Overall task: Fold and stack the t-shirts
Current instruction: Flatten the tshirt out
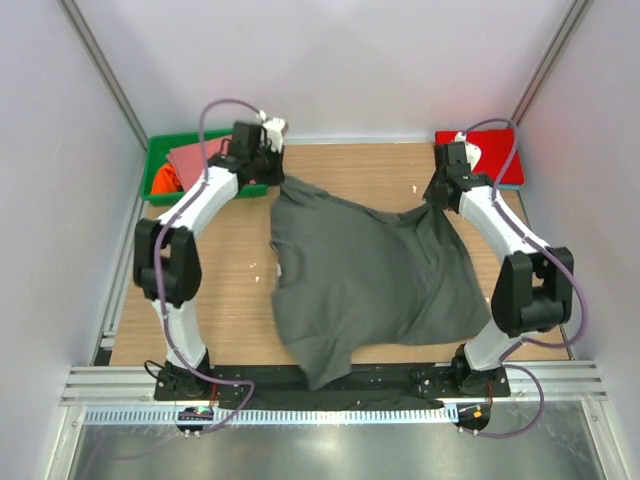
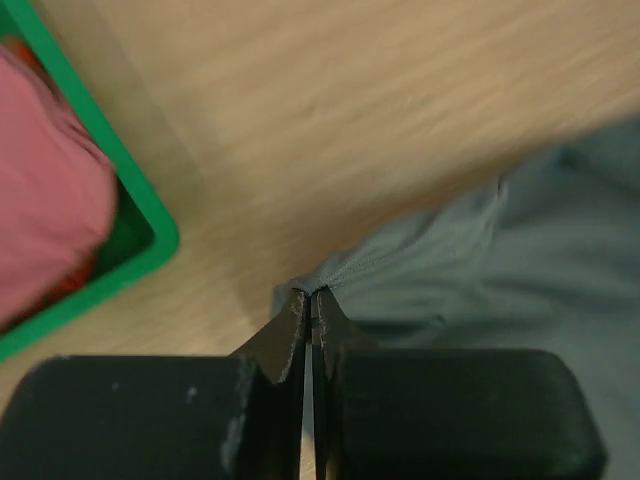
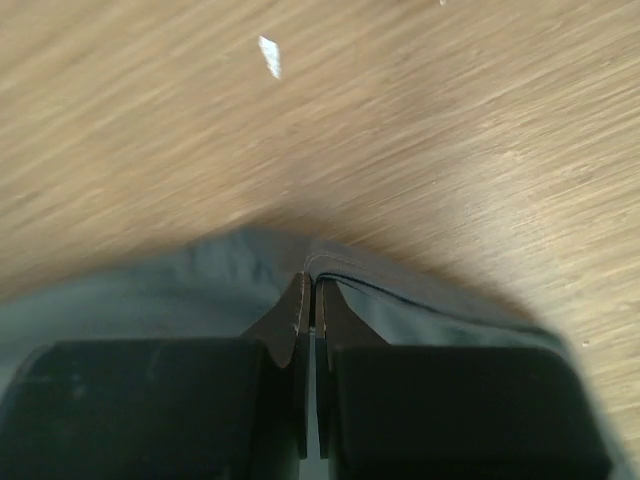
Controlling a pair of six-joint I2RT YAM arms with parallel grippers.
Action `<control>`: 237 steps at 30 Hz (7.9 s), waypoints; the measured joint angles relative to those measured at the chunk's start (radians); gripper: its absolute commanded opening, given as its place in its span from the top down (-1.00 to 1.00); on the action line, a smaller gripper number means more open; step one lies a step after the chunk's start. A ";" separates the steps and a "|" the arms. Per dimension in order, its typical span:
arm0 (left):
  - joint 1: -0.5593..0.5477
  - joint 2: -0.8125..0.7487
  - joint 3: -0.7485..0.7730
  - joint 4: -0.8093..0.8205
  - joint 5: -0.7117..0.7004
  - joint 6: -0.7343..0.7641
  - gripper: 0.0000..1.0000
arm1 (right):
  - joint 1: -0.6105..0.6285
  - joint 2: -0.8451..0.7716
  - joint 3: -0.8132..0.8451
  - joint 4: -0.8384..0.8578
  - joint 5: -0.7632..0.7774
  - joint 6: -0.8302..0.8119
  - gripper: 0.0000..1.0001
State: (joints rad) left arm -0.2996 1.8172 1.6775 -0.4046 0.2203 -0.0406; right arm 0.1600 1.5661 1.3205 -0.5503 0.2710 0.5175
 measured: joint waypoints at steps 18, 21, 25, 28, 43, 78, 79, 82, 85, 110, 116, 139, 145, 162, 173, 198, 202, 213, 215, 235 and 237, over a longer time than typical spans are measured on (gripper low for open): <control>0.006 0.314 0.119 0.060 -0.012 -0.034 0.99 | -0.051 0.307 0.053 0.177 0.025 -0.118 0.85; 0.006 0.314 0.120 0.050 -0.039 -0.060 0.49 | -0.066 0.363 0.129 0.186 0.039 -0.134 0.41; 0.003 0.319 0.178 -0.034 -0.159 -0.103 0.08 | -0.077 0.457 0.282 0.158 0.072 -0.167 -0.13; -0.002 0.309 0.228 -0.111 -0.266 -0.156 -0.04 | -0.075 0.509 0.398 0.073 0.110 -0.179 -0.25; -0.458 -0.011 -0.294 -0.156 -0.113 -0.456 0.51 | 0.128 -0.084 -0.195 -0.041 -0.036 -0.143 -0.12; -0.078 -0.400 -0.655 -0.303 0.009 -0.496 0.33 | 0.159 -0.056 -0.407 -0.035 -0.111 -0.016 -0.08; -0.078 -0.376 -0.653 -0.274 0.023 -0.509 0.38 | 0.163 -0.043 -0.407 -0.030 -0.112 -0.006 -0.04; -0.078 -0.278 -0.673 -0.204 0.052 -0.538 0.41 | 0.167 -0.006 -0.415 -0.013 -0.105 0.033 0.02; -0.080 -0.209 -0.747 -0.164 0.048 -0.568 0.43 | 0.168 0.006 -0.449 -0.003 -0.095 0.076 0.00; -0.224 -0.499 -0.617 -0.423 -0.114 -0.661 0.14 | 0.017 -0.246 -0.423 -0.047 -0.071 0.104 0.17; -0.191 -0.342 -0.428 -0.408 -0.122 -0.604 0.17 | 0.006 0.019 -0.316 0.037 -0.145 0.043 0.06; -0.182 -0.185 -0.464 -0.391 -0.009 -0.605 0.23 | 0.029 0.151 -0.222 0.047 -0.098 -0.094 0.72; -0.182 -0.185 -0.472 -0.387 -0.010 -0.606 0.26 | 0.024 0.172 -0.126 0.057 0.067 -0.117 0.74; -0.182 -0.174 -0.555 -0.350 0.021 -0.606 0.28 | 0.018 0.150 -0.082 0.099 -0.017 -0.220 -0.01; -0.182 -0.131 -0.535 -0.344 0.039 -0.587 0.28 | 0.052 0.123 -0.251 0.106 -0.190 -0.320 0.05; -0.169 -0.126 -0.583 -0.335 0.050 -0.579 0.55 | 0.079 0.210 -0.178 0.071 -0.012 -0.400 0.92; -0.164 -0.102 -0.623 -0.320 0.041 -0.579 0.58 | 0.079 0.211 -0.138 0.069 0.125 -0.431 0.95; -0.163 -0.074 -0.669 -0.301 0.042 -0.579 0.70 | 0.068 0.357 -0.046 0.268 0.391 -0.562 0.98; -0.163 -0.074 -0.669 -0.299 0.042 -0.579 0.71 | 0.064 0.404 -0.023 0.316 0.410 -0.587 0.98; 0.014 0.143 0.013 -0.288 -0.046 -0.434 0.16 | 0.047 0.614 0.342 0.323 0.491 -0.664 -0.36; 0.026 0.223 0.089 -0.280 -0.052 -0.406 0.13 | 0.046 0.599 0.397 0.254 0.466 -0.591 -0.36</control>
State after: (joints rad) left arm -0.2737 2.0399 1.7660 -0.6846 0.1680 -0.4469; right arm 0.2058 2.1651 1.7176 -0.2966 0.7368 -0.0738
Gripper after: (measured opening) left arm 0.422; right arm 0.676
